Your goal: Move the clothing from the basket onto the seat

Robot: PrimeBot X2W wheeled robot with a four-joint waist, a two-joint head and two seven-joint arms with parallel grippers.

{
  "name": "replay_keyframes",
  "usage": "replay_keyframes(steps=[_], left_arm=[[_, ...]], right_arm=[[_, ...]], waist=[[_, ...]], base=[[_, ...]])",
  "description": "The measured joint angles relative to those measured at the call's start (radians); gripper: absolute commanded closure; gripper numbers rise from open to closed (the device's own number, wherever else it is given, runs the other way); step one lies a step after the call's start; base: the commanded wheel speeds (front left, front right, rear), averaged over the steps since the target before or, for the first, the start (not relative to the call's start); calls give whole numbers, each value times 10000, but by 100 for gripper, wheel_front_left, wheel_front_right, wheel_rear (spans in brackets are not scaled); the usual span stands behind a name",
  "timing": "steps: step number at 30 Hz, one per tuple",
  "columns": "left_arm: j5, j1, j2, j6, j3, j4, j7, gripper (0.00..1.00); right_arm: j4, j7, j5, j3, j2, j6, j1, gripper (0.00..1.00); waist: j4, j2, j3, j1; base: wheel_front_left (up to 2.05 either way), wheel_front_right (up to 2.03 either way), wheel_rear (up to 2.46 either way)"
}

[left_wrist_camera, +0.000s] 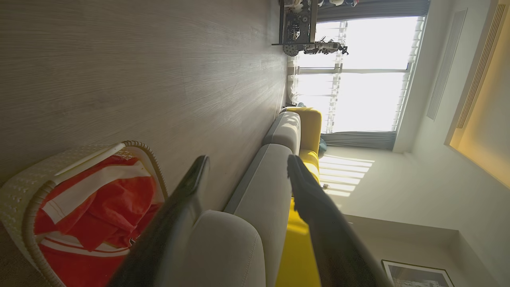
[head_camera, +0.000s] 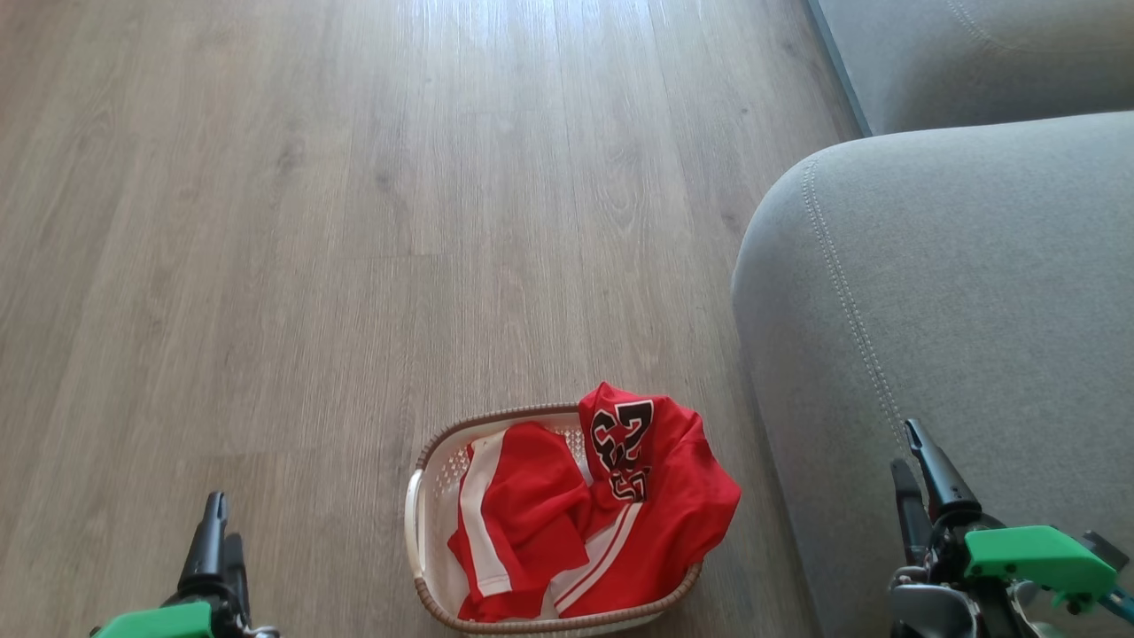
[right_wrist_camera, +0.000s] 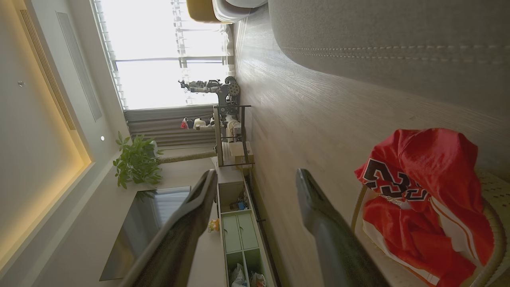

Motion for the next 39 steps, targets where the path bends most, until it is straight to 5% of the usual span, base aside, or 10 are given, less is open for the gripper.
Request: replay_keyframes(steps=[20, 39], left_arm=[[1507, 6, 4, 274, -305, -663, -577, 0], [4414, 14, 8, 568, -834, -1216, -1137, 0]], right_arm=[[-217, -2, -2084, -679, 477, 0, 1, 0], [-844, -33, -5229, -1252, 819, 0, 16, 0]], waist=[[47, 0, -79, 0], [131, 0, -182, 0]], base=[[0, 0, 0], [0, 0, 0]])
